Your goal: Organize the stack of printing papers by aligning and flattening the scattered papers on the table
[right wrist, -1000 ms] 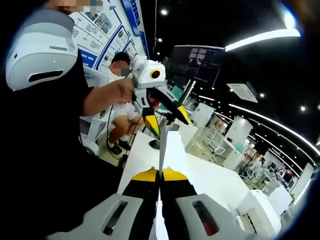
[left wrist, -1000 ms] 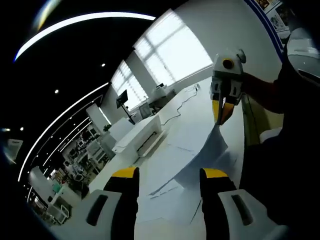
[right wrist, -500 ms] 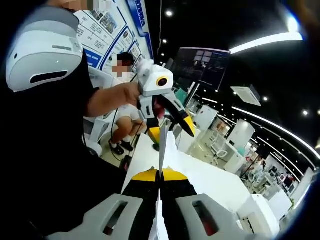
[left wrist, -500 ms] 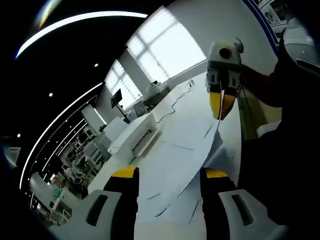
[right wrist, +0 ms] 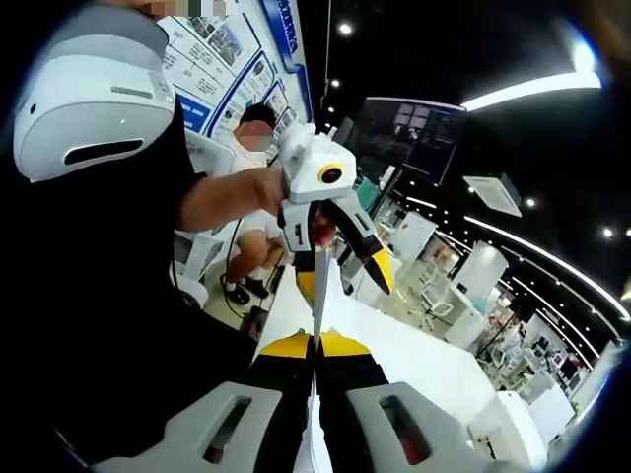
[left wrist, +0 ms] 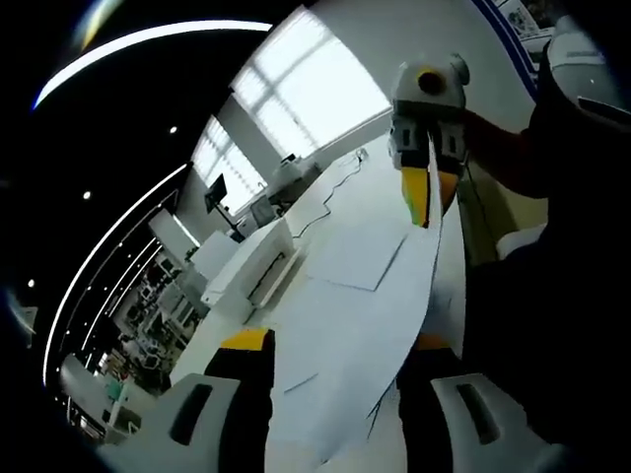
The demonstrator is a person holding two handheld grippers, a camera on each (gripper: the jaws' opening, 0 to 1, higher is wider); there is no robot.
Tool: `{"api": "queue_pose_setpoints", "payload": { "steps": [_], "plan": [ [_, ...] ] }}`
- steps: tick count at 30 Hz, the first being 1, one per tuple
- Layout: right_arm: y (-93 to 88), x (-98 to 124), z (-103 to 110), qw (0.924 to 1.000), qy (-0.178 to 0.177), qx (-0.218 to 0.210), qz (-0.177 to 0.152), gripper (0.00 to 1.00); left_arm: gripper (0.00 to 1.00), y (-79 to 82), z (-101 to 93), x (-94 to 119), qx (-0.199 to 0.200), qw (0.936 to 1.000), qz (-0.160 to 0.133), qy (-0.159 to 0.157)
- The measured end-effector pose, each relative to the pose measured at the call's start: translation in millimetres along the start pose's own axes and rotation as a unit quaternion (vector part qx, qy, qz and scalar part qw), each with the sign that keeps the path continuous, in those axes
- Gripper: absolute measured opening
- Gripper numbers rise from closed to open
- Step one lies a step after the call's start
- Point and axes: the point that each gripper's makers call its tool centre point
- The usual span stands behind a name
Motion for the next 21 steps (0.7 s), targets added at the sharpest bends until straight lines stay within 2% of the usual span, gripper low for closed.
{"api": "queue_pose_setpoints", "payload": {
  "steps": [5, 9, 14, 21],
  "plan": [
    [1.6, 0, 2, 1.0, 0.002, -0.001, -0.004, 0.0, 0.51, -1.0, -9.6, -5, -0.005, 0.9998, 0.006, -0.017],
    [1.8, 0, 4, 1.0, 0.004, -0.001, -0.004, 0.0, 0.44, -3.5, -14.5, -7, -0.015, 0.9994, 0.013, -0.029],
    [4.0, 0, 6, 0.9999, 0.007, 0.0, -0.007, 0.0, 0.44, -9.2, -16.5, -9, -0.013, 0.999, 0.026, -0.033],
    [2.4, 2, 6, 1.0, 0.005, -0.002, -0.007, 0.0, 0.36, -10.2, -21.8, -11, -0.018, 0.9986, 0.026, -0.042]
  ]
}}
Point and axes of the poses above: the point that each gripper's makers call its tool centre point, and the gripper's own axes: x roughly backward along the fingers, z roughly to its left, y roughly out of its top, and after that the axes turned 13 degrees about -z, right-handed
